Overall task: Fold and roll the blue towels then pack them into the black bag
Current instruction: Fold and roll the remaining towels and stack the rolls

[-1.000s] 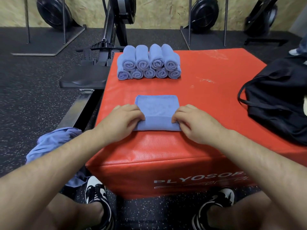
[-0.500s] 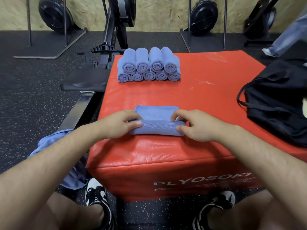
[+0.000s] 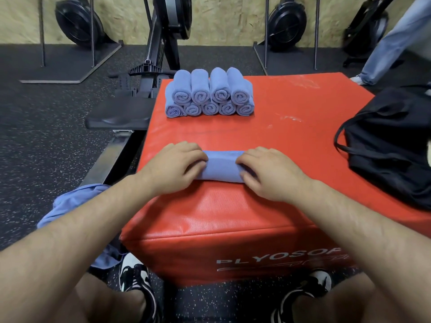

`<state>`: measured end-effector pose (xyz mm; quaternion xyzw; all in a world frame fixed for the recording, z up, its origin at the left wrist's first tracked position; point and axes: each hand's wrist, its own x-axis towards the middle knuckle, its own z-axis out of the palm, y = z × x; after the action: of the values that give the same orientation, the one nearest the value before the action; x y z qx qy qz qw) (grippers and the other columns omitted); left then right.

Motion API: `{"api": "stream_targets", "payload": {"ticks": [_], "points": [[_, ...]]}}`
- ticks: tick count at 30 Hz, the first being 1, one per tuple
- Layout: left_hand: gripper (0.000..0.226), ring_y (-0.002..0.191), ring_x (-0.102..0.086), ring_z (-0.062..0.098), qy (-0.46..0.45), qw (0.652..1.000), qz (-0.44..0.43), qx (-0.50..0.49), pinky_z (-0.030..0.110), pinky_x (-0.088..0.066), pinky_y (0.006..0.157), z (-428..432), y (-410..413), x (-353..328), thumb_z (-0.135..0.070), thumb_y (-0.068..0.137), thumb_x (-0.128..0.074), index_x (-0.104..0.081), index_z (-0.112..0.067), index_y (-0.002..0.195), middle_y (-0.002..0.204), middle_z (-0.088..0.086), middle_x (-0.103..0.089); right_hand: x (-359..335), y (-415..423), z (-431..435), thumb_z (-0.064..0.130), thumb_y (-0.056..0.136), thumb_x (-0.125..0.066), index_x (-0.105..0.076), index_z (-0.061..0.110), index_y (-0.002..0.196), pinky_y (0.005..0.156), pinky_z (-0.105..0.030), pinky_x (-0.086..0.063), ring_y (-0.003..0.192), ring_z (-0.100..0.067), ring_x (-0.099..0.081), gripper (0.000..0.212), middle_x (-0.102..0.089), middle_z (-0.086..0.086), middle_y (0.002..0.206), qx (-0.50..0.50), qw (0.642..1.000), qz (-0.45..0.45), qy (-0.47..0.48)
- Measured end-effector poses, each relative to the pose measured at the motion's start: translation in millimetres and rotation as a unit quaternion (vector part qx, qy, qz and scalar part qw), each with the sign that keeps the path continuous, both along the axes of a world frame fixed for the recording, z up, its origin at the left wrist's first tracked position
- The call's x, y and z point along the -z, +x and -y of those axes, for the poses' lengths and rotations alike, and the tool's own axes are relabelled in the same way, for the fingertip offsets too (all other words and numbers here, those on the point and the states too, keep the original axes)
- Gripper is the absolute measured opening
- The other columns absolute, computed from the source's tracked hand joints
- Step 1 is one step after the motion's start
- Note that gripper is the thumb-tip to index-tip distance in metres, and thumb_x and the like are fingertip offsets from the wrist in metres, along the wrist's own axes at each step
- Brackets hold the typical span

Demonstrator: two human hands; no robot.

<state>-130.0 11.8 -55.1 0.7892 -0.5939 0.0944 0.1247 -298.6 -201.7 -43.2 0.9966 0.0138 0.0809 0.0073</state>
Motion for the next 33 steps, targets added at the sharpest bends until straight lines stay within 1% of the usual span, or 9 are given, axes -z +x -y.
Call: {"api": "stream_targets", "payload": {"ticks": [2, 4, 12, 15, 19, 22, 25, 27, 33], "points": [[0.058, 0.109, -0.053, 0.018, 0.061, 0.998, 0.021, -0.029, 0.038, -0.044, 0.083, 0.1, 4.7, 5.0, -0.068, 0.088, -0.048, -0.057, -0.026, 0.127, 0.120, -0.008, -0.058, 3.5, 3.1, 4.1, 0.049, 0.087, -0.059, -0.056, 0.020, 0.123, 0.090, -0.043, -0.047, 0.109, -0.026, -0.056, 0.047, -0.062, -0.001, 0.118, 0.010, 0.999, -0.039, -0.025], [0.068, 0.116, -0.050, 0.019, 0.087, 0.995, 0.007, -0.047, 0.037, -0.038, 0.086, 4.6, 7.7, 6.7, -0.069, 0.083, -0.058, -0.053, -0.025, 0.135, 0.125, -0.006, -0.056, 3.9, 7.4, 4.2, 0.047, 0.085, -0.066, -0.053, 0.019, 0.128, 0.095, -0.042, -0.045, 0.113, -0.027, -0.055, 0.053, -0.062, -0.003, 0.122, 0.012, 0.998, -0.059, -0.008], [0.052, 0.117, -0.049, 0.019, 0.186, 0.954, -0.226, -0.058, 0.036, -0.037, 0.101, 15.0, 5.5, -12.9, -0.058, 0.087, -0.058, -0.062, -0.023, 0.125, 0.117, -0.004, -0.055, -8.5, 11.0, 14.5, 0.037, 0.081, -0.057, -0.047, 0.034, 0.111, 0.080, -0.038, -0.048, 0.089, -0.022, -0.056, 0.032, -0.063, 0.002, 0.096, 0.038, 0.977, -0.144, 0.154], [0.041, 0.123, -0.040, 0.018, 0.157, 0.971, -0.163, -0.078, 0.038, -0.031, 0.105, 20.6, -0.7, -16.1, -0.045, 0.095, -0.058, -0.057, -0.030, 0.134, 0.125, -0.005, -0.048, -5.9, 17.0, 14.2, 0.038, 0.079, -0.044, -0.059, 0.023, 0.110, 0.090, -0.034, -0.040, 0.100, -0.018, -0.044, 0.038, -0.055, 0.001, 0.106, 0.012, 0.985, -0.105, 0.139], [0.036, 0.116, -0.042, 0.014, 0.061, 0.993, -0.105, -0.009, 0.038, -0.031, 0.090, 29.6, -11.8, -22.5, -0.020, 0.095, -0.055, -0.056, -0.037, 0.126, 0.123, -0.010, -0.049, -10.5, 30.3, 16.4, 0.043, 0.084, -0.040, -0.066, 0.026, 0.116, 0.088, -0.033, -0.031, 0.104, -0.017, -0.036, 0.044, -0.044, 0.005, 0.110, 0.040, 0.991, -0.097, 0.087], [0.033, 0.118, -0.048, 0.015, 0.075, 0.997, -0.034, -0.010, 0.034, -0.027, 0.081, 36.8, -10.3, -21.9, -0.039, 0.096, -0.047, -0.056, -0.035, 0.128, 0.123, -0.012, -0.053, -14.2, 39.9, 17.0, 0.034, 0.092, -0.046, -0.058, 0.028, 0.129, 0.096, -0.037, -0.034, 0.116, -0.024, -0.045, 0.040, -0.052, 0.000, 0.119, 0.057, 0.989, -0.112, 0.081], [0.067, 0.122, -0.050, 0.019, 0.164, 0.986, -0.016, -0.035, 0.040, -0.035, 0.091, 46.7, -2.1, -16.7, -0.070, 0.089, -0.037, -0.043, -0.030, 0.142, 0.131, -0.006, -0.053, -15.2, 44.9, 17.4, 0.025, 0.091, -0.048, -0.048, 0.027, 0.130, 0.094, -0.039, -0.046, 0.114, -0.028, -0.057, 0.039, -0.062, -0.005, 0.121, 0.053, 0.988, -0.075, 0.125], [0.075, 0.128, -0.046, 0.022, 0.225, 0.973, -0.020, -0.051, 0.043, -0.036, 0.099, 58.1, 1.3, -12.1, -0.071, 0.090, -0.043, -0.034, -0.025, 0.148, 0.139, -0.002, -0.048, -12.0, 48.5, 20.0, 0.034, 0.093, -0.050, -0.048, 0.026, 0.125, 0.092, -0.041, -0.047, 0.110, -0.027, -0.058, 0.033, -0.062, -0.004, 0.119, 0.047, 0.986, -0.095, 0.129], [0.073, 0.126, -0.042, 0.021, 0.255, 0.963, -0.062, -0.056, 0.045, -0.038, 0.100, 78.1, 14.5, -12.0, -0.069, 0.087, -0.052, -0.036, -0.025, 0.143, 0.134, -0.002, -0.044, 2.6, 58.6, 31.3, 0.056, 0.082, -0.067, -0.044, 0.028, 0.135, 0.099, -0.042, -0.044, 0.114, -0.025, -0.050, 0.064, -0.055, -0.002, 0.120, 0.049, 0.981, -0.150, 0.116]]}}
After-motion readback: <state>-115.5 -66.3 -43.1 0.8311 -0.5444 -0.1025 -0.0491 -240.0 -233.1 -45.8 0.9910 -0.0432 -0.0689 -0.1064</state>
